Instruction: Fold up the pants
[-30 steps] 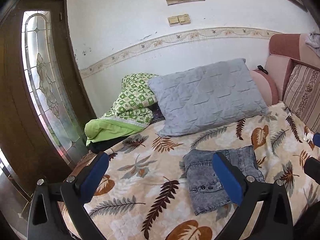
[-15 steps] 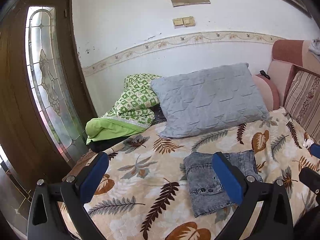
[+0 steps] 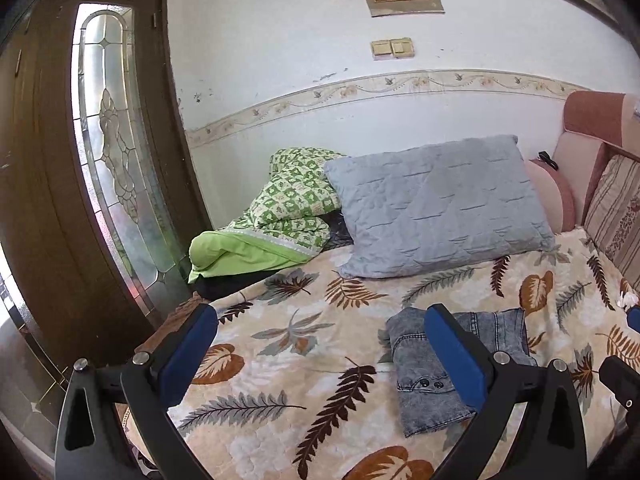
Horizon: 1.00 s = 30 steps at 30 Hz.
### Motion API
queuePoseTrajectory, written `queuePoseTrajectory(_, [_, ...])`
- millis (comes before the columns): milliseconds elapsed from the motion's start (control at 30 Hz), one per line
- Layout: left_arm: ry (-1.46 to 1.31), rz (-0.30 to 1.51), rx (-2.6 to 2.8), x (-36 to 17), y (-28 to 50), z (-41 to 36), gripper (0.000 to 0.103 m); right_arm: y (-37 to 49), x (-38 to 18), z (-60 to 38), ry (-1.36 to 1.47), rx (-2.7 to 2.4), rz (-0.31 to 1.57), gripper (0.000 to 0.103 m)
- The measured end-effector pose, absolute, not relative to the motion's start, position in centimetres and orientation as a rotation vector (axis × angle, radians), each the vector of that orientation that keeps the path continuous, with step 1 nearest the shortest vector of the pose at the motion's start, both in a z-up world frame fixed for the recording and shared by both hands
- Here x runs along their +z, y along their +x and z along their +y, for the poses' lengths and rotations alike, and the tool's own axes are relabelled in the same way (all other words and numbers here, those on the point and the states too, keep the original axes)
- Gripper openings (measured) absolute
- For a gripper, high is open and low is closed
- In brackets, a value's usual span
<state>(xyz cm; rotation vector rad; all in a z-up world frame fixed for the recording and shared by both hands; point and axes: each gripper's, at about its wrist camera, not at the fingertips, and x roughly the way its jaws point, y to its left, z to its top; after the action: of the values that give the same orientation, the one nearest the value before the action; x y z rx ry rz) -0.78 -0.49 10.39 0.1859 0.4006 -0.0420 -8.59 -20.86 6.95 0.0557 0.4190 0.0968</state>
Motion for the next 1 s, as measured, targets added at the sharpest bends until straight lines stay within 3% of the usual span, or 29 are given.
queuePoseTrajectory(1000, [0.165, 0.412, 0.005, 9.9, -0.4, 1.0, 0.103, -8.5, 5.9, -20.9, 0.055, 0.101, 0.444, 0.075])
